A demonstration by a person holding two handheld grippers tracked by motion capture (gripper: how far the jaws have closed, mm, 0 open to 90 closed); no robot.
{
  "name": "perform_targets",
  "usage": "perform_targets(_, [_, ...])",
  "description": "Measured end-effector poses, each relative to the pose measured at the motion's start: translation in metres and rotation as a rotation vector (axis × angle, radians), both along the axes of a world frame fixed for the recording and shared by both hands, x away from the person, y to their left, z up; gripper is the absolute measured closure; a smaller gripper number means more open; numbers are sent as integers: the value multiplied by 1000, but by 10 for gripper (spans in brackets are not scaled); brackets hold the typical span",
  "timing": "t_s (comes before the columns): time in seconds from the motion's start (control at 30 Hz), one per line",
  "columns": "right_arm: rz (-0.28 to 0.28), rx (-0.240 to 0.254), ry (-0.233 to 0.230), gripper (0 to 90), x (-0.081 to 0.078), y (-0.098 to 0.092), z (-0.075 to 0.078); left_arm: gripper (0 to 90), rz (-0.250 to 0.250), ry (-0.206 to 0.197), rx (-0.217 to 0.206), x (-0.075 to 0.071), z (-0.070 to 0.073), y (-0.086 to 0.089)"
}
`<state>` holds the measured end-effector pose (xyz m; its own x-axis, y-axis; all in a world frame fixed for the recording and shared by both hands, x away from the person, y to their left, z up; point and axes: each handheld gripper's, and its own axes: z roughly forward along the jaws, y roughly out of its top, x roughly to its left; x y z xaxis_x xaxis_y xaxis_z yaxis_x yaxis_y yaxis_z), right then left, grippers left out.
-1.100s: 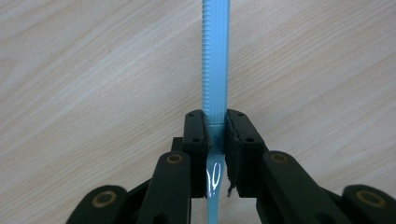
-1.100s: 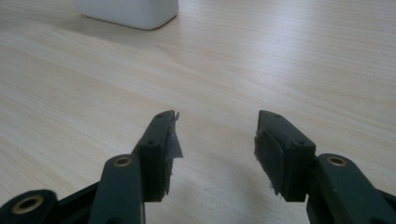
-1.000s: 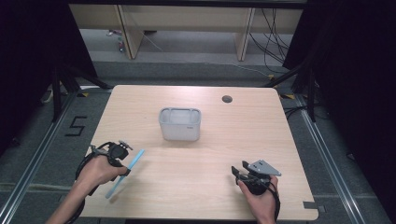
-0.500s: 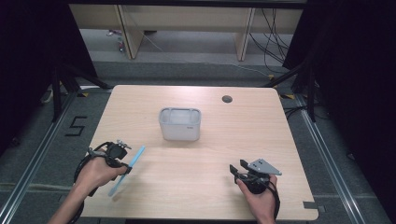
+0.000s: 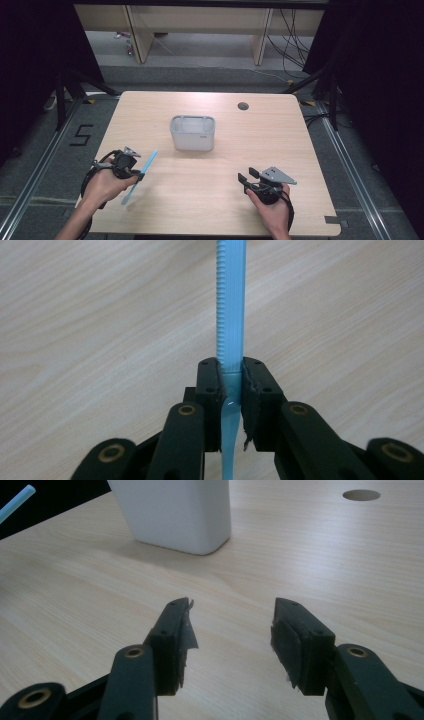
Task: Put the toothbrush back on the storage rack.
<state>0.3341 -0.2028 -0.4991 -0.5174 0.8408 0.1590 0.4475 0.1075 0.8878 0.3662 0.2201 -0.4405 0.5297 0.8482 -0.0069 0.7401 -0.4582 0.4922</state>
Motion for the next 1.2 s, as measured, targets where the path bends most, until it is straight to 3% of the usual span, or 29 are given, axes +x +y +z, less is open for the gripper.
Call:
perform_targets(0.07, [10, -16, -12, 502, 1, 0, 1, 781, -3, -9, -1, -1, 3, 0])
perform_targets(0.13, [4, 25, 16, 502, -1, 4, 3, 782, 0, -24, -15, -2, 5, 0])
perform_targets(0.2, [15, -6, -8, 503, 1, 4, 4, 781, 0, -45, -28, -3, 7, 1])
perform_targets(0.27, [24, 23, 3, 503, 1, 6, 5, 781, 2, -61, -41, -3, 10, 1])
perform_targets(0.33, [24, -6, -17, 503, 2, 7, 6, 782, 9, -83, -58, -4, 11, 0])
perform_targets(0.43, [36, 30, -1, 503, 2, 10, 8, 781, -1, -104, -84, -6, 14, -1])
perform_targets(0.53, [31, 21, 2, 503, 3, 12, 8, 782, -3, -131, -115, -6, 15, -4])
perform_targets(0.57, [40, 9, -20, 504, 4, 12, 8, 781, -9, -136, -112, -6, 16, -4])
perform_targets(0.67, [41, 48, 5, 505, 2, 15, 10, 781, -13, -141, -123, -6, 15, -7])
perform_targets(0.7, [50, 23, -21, 506, 3, 13, 10, 781, -17, -144, -125, -6, 15, -8])
perform_targets(0.77, [53, 20, -21, 514, 4, 14, 11, 781, -16, -161, -138, -6, 15, -10])
perform_targets(0.8, [47, 43, 10, 517, 2, 17, 12, 781, -21, -161, -139, -6, 15, -11])
perform_targets(0.97, [69, 38, -17, 528, 5, 21, 13, 781, -35, -202, -158, -7, 16, -17])
perform_targets(1.1, [77, 59, -6, 533, 4, 27, 16, 781, -50, -219, -167, -7, 15, -24])
perform_targets(1.13, [96, 51, -34, 541, 7, 29, 15, 781, -59, -231, -174, -7, 14, -25])
perform_targets(1.17, [96, 51, -34, 541, 7, 29, 15, 781, -57, -230, -174, -7, 14, -25])
perform_targets(1.2, [99, 47, -24, 545, 6, 29, 17, 781, -42, -249, -199, -7, 13, -28])
